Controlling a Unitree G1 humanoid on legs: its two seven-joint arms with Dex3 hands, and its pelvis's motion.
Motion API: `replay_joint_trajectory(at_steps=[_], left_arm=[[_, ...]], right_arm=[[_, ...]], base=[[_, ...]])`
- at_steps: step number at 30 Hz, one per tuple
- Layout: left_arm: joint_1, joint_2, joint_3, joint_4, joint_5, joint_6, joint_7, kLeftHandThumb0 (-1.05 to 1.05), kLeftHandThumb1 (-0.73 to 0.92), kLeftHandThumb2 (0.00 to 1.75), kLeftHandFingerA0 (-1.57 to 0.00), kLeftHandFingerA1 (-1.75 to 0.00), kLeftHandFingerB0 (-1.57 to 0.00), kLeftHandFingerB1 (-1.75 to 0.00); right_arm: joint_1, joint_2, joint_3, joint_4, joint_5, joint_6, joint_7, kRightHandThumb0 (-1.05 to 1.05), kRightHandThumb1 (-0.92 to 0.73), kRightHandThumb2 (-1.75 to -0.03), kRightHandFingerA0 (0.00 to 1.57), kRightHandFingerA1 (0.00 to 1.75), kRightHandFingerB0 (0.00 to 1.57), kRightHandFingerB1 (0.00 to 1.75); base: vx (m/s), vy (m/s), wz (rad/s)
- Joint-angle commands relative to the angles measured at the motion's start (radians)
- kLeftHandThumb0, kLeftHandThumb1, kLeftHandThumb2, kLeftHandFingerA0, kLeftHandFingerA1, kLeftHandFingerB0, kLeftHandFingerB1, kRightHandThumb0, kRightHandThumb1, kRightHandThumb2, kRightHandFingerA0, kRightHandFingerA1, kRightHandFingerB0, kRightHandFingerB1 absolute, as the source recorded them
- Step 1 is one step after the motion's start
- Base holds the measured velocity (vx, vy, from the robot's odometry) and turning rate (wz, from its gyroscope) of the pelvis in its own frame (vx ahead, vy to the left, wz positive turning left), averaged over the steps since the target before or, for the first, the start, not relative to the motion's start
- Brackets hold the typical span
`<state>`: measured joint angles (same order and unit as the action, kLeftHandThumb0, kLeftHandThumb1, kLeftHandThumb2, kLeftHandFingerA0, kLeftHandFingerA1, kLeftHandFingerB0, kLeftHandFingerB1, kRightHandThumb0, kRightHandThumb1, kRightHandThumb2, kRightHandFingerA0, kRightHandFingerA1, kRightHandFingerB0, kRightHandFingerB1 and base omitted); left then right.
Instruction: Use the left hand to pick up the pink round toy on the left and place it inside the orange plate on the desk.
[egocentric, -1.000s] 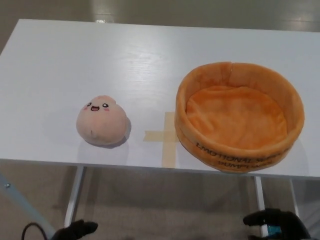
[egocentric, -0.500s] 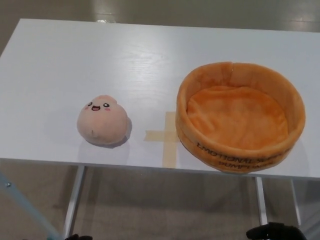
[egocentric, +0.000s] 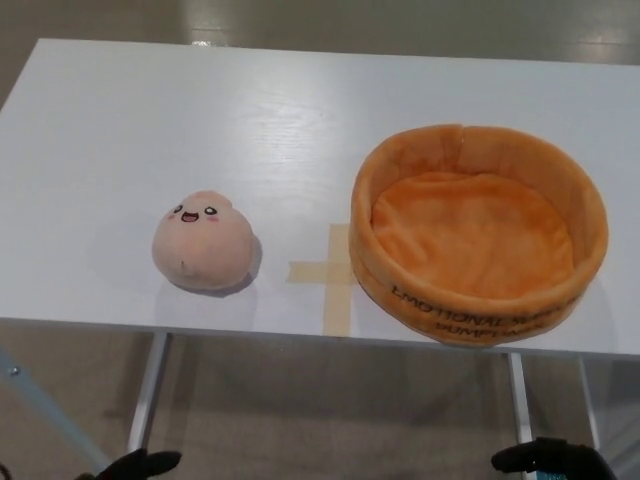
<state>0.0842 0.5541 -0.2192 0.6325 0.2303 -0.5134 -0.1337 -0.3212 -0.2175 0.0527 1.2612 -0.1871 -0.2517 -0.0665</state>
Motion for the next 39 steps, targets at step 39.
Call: replay_joint_trajectory(at_steps=[39], left_arm=[[-0.402, 0.088, 0.155, -0.599, -0.125, 0.067, -0.254, -0.31, 0.33, 0.62, 0.0, 0.0, -0.05, -0.23]], right_arm=[[-0.019, -0.001, -0.004, 0.017, -0.001, -0.003, 0.002, -0.16, -0.54, -0.57, 0.63, 0.86, 0.66, 0.78]], base=[[0.0, 0.0, 0.0]])
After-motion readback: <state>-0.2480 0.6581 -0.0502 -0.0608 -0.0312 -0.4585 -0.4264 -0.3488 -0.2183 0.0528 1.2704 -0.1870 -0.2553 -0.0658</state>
